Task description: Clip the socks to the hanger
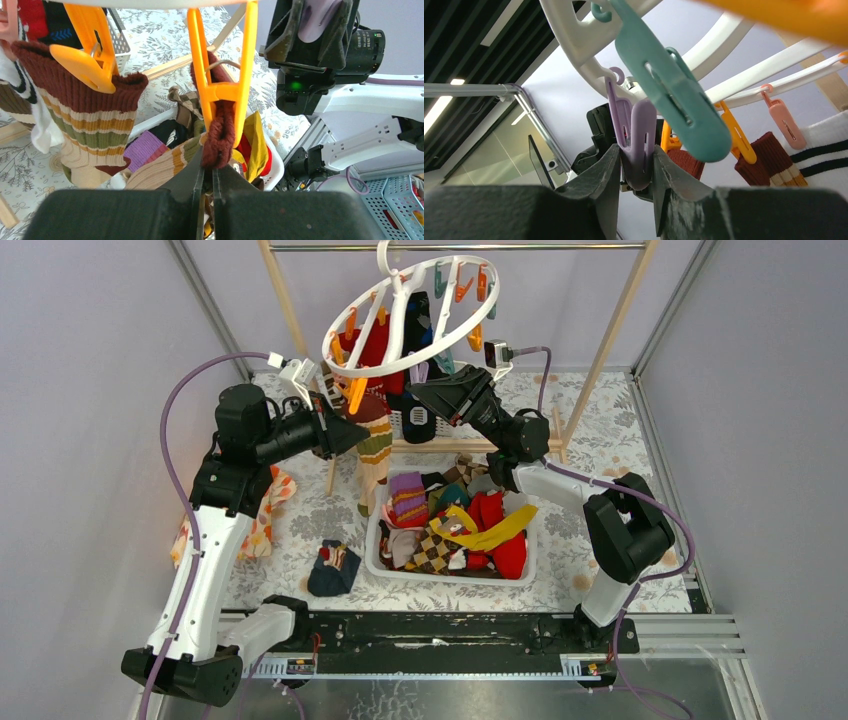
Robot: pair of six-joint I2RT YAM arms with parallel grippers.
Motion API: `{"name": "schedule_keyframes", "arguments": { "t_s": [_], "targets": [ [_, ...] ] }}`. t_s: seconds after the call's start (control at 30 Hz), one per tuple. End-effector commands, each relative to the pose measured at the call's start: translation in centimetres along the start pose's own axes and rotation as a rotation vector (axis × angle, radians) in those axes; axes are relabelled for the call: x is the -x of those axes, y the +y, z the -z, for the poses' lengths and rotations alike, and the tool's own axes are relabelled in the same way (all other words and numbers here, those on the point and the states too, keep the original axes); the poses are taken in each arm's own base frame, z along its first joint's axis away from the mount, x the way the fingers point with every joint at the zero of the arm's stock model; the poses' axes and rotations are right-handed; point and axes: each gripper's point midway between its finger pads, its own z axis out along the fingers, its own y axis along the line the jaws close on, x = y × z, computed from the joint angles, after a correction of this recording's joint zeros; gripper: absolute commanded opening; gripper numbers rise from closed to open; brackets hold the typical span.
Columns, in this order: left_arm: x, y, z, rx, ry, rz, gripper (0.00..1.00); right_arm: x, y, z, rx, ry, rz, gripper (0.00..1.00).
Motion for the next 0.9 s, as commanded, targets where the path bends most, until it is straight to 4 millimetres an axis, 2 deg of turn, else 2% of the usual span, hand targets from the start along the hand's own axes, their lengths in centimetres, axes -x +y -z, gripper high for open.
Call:
{"name": "schedule_keyframes", "arguments": {
  "t_s": [0.0,0.03,0.13,0.2,0.23,0.3,0.53,0.7,0.87],
  "targets": [
    [2.0,0.3,0.5,0.056,-0.061,-0.042,0.18,1.6,4.8,-0.4,0.146,-0.047,0.099,0.23],
    [2.2,0.5,0.5,0.071,-0.065,-0.042,0.24,1.6,4.4,-0.4,0.125,-0.051,0.100,0.20],
    [2.7,1.2,0.7,0.123,-0.074,-0.045,0.34,1.4,3.4,-0.5,0.039,-0.062,0.151,0.10],
    [3.0,1.7,0.8,0.158,-0.073,-0.041,0.48,1.0,2.5,-0.9,-0.059,-0.056,0.213,0.07],
    [3.1,1.8,0.9,0.169,-0.071,-0.041,0.57,0.9,1.8,-1.1,-0.122,-0.057,0.261,0.07],
    [3.4,1.6,1.1,0.177,-0.070,-0.044,0.65,0.7,0.6,-1.2,-0.255,-0.057,0.369,0.06],
    [5.2,-0.7,2.2,0.131,-0.099,-0.056,0.69,0.4,-1.0,-2.0,-0.493,-0.068,0.655,0.04],
    [6.7,-2.6,3.1,0.094,-0.131,-0.060,0.69,-0.6,-2.4,-2.7,-0.561,-0.037,0.737,0.04],
    [8.0,-2.7,2.6,0.087,-0.155,-0.045,0.69,-1.5,-3.0,-3.2,-0.598,-0.019,0.815,0.04]
  ]
}}
